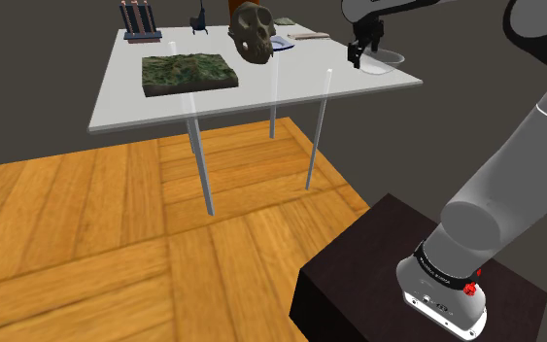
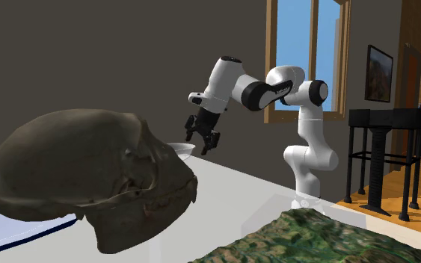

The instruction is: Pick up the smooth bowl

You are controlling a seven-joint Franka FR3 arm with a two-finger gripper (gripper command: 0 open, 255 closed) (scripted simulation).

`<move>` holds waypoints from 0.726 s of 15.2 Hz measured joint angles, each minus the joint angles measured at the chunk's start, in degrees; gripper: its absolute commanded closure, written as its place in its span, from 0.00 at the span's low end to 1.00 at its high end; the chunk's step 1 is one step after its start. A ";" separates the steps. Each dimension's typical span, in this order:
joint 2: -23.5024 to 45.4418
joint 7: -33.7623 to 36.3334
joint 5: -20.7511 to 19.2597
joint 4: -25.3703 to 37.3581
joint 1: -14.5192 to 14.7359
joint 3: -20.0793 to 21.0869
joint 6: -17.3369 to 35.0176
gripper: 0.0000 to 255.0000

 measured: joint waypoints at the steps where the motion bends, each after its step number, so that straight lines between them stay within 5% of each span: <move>1: 1.66 -0.41 -0.51 1.79 -0.37 -0.36 0.35 0.00; 4: 4.94 -0.89 -1.33 5.09 -0.98 -0.97 1.13 0.00; 10: 5.58 0.95 -2.17 1.91 -1.11 -1.12 4.64 0.00; 11: 5.66 1.07 -2.22 1.69 -1.14 -1.14 4.93 1.00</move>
